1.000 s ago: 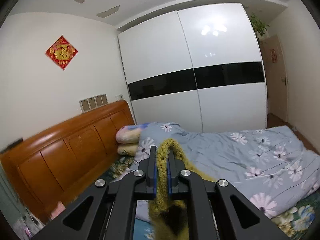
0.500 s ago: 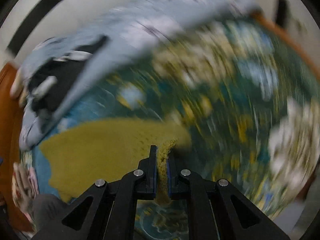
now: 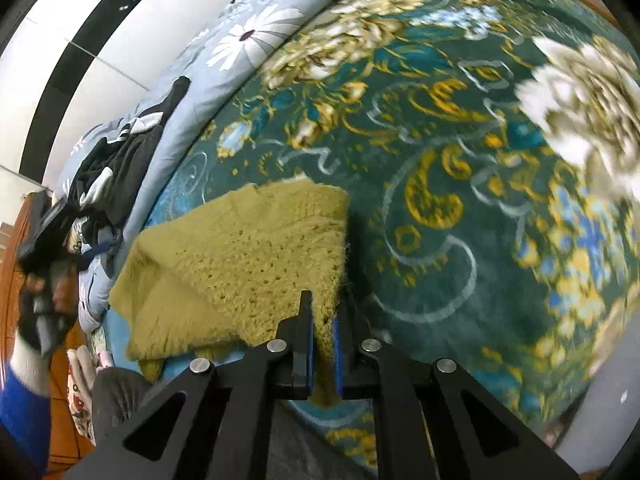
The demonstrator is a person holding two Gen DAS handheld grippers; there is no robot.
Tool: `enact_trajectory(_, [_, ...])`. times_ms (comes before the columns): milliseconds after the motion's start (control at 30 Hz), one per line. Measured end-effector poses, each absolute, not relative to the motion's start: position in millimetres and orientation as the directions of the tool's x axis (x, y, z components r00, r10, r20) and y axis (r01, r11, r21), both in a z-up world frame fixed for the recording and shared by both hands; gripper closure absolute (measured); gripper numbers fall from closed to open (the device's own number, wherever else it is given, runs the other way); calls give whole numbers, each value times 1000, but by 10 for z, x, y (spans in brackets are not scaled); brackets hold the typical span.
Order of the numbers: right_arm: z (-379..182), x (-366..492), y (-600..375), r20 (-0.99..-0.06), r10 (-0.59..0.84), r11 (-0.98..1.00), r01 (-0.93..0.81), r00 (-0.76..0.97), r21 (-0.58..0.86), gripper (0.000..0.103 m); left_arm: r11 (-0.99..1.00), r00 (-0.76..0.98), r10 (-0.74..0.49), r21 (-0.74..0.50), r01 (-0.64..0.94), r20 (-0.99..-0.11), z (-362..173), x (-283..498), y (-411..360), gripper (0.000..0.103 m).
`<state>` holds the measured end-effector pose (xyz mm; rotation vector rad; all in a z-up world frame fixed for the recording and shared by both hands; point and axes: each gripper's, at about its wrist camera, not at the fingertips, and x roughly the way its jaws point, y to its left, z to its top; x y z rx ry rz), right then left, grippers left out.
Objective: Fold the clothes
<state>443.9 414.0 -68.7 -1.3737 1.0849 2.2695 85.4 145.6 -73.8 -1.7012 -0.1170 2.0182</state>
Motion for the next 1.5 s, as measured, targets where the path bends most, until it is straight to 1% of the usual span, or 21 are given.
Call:
enact_trajectory(167, [-721,4740,4070,-884,-114,-692,-602,-453,398,96,-838,21,404,-379,-392,-914,-994,1000,1886,1])
enact_trajectory(267, [-791,4916,4088,-889,-127,-665,-627,-440,406,96,-812,92,387,-387,-437,-917,-1145,1091,2137,1])
enact_trajectory(433, [-719,5039,4129,-883,-106,-651,-639,-457,409,96,-776,184,342,-388,-498,-921,-1320,1384,2215,1])
enact_trajectory(467, [-702,5054,4144,-883,-100,-651,-641,-458,407,98,-763,185,322,-371,-530,-928,-1324,1427,2229,1])
enact_trajectory(500, [-690,5070,4160,-885,-92,-651,-645,-456,400,102,-749,186,303,-354,-560,-935,-1327,1466,2241,2])
enact_trajectory(533, [-687,5087,4176,-890,-82,-650,-653,-448,389,103,-739,183,295,-345,-578,-938,-1314,1484,2244,3])
enact_trajectory(667, [-680,5148,4237,-877,-91,-623,-660,-472,420,102,-708,177,261,-313,-633,-949,-1236,1557,2222,11])
enact_trajectory(833, [-793,5090,4284,-824,-158,-556,-641,-544,530,99,-681,129,193,-228,-696,-973,-1186,1617,2301,22])
enact_trajectory(867, [-835,5070,4287,-813,-177,-539,-637,-555,552,96,-679,114,188,-213,-702,-975,-1160,1623,2318,29])
enact_trajectory(900, [-877,5048,4279,-805,-194,-525,-633,-561,568,91,-682,101,190,-205,-702,-977,-1123,1627,2315,41])
enact_trajectory(933, [-917,5027,4268,-798,-206,-509,-634,-567,582,79,-686,88,193,-198,-700,-977,-1083,1628,2310,47])
enact_trajectory(967, [-954,5006,4258,-790,-218,-493,-634,-573,596,66,-698,82,208,-207,-686,-975,-1025,1604,2298,65])
enact_trajectory(1000, [-987,4984,4252,-780,-226,-479,-630,-584,611,62,-713,74,220,-212,-668,-973,-975,1566,2286,85])
enact_trajectory(1067, [-1056,4918,4241,-770,-240,-456,-631,-592,627,60,-752,66,256,-241,-614,-964,-885,1476,2212,91])
enact_trajectory(1133, [-1109,4818,4213,-767,-261,-436,-637,-587,636,60,-772,59,283,-263,-579,-957,-822,1469,2129,94])
enact_trajectory(1167, [-1131,4763,4193,-765,-274,-426,-640,-583,640,65,-778,53,292,-269,-568,-955,-789,1488,2088,95])
enact_trajectory(1200, [-1152,4708,4173,-763,-287,-415,-643,-579,644,73,-783,46,301,-275,-558,-952,-759,1511,2049,95])
enact_trajectory(1233, [-1148,4653,4150,-765,-292,-415,-645,-574,642,91,-783,33,316,-280,-555,-948,-755,1575,2026,95])
enact_trajectory(1300, [-984,4542,4089,-786,-256,-466,-640,-563,611,93,-787,7,349,-297,-541,-937,-680,1651,1968,96])
enact_trajectory(1367, [-691,4440,4074,-779,-208,-520,-607,-592,600,96,-793,-23,392,-326,-515,-920,-547,1652,1938,96])
enact_trajectory(1500, [71,4193,4172,-713,-119,-593,-526,-691,609,96,-790,-118,497,-393,-470,-859,-119,1676,1801,96])
